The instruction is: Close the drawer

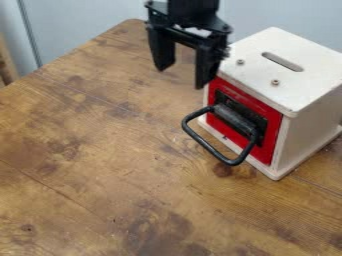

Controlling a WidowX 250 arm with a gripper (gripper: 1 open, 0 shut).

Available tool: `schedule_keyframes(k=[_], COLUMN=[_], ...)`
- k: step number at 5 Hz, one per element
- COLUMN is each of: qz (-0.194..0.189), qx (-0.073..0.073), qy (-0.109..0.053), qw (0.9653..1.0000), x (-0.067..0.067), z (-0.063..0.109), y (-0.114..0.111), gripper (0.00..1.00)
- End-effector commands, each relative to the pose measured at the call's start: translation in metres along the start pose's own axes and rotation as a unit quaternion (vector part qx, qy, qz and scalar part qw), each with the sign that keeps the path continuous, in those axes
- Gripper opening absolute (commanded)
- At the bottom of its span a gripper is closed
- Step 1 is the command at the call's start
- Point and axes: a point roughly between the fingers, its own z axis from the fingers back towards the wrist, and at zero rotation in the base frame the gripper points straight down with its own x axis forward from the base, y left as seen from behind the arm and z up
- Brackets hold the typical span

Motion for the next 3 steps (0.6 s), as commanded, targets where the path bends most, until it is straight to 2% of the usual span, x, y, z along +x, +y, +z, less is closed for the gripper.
schedule_keyframes(k=[1,2,3], qz=[0.008,0.016,0.024], qx=[0.002,0.007,0.008], qy=[-0.027,-0.032,-0.028], qw=[0.9996,0.9993,0.9993], x=[-0.001,0.004,0.007], z=[0.030,0.027,0.014], y=[0.002,-0.002,-0.009], gripper=[1.00,1.00,0.00])
